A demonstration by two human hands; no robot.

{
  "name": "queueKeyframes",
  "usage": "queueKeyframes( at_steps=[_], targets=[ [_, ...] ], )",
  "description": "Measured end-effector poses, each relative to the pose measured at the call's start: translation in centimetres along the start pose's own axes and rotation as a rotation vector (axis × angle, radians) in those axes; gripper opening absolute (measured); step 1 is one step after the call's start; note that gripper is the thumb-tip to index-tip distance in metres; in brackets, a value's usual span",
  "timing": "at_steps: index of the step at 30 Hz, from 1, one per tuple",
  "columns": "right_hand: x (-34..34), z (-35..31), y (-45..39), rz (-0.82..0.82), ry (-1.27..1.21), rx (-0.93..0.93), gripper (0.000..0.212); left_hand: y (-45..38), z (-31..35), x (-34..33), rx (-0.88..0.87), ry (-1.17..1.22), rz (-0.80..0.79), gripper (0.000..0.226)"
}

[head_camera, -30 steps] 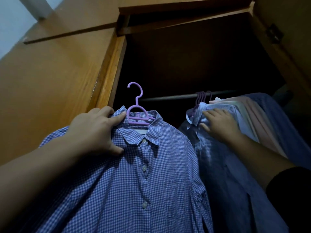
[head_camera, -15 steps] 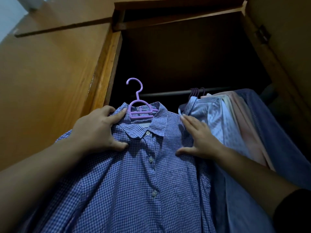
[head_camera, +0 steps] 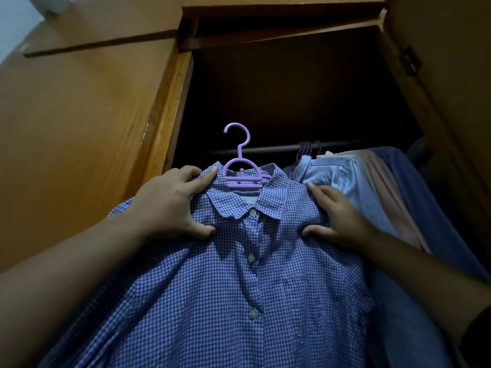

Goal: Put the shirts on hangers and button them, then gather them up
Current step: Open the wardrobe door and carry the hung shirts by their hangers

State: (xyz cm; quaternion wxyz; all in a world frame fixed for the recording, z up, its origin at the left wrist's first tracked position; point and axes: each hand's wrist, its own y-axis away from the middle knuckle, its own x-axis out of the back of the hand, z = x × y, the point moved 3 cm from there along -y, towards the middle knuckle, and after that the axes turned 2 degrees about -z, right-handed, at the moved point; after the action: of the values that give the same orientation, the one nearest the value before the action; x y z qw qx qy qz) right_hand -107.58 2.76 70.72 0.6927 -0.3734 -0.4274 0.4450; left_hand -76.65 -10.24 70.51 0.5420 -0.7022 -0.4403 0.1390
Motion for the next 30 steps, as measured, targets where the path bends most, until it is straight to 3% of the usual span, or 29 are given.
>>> queueKeyframes(
  at_steps=[5, 19, 26, 30],
  targets=[
    [1.8, 1.7, 1.0, 0.067, 0.041, -0.007, 0.100, -1.6, 1.5, -0.8, -0.011, 0.049, 0.051, 0.126],
    [4.0, 4.4, 0.4, 0.006, 0.287, -0.230, 0.094, -2.8, 2.6, -1.6, 0.144, -0.064, -0.005, 0.117],
    [2.8, 2.5, -2.1, 0.036, 0.474, -0.304, 0.088, -0.1, 0.2, -0.5, 0.287, -0.298, -0.117, 0.090],
    [1.9, 0.8, -4.1, 0.040, 0.591, -0.386, 0.080, 2.0, -1.8, -0.2, 0.263, -0.366, -0.216, 0.086]
  ],
)
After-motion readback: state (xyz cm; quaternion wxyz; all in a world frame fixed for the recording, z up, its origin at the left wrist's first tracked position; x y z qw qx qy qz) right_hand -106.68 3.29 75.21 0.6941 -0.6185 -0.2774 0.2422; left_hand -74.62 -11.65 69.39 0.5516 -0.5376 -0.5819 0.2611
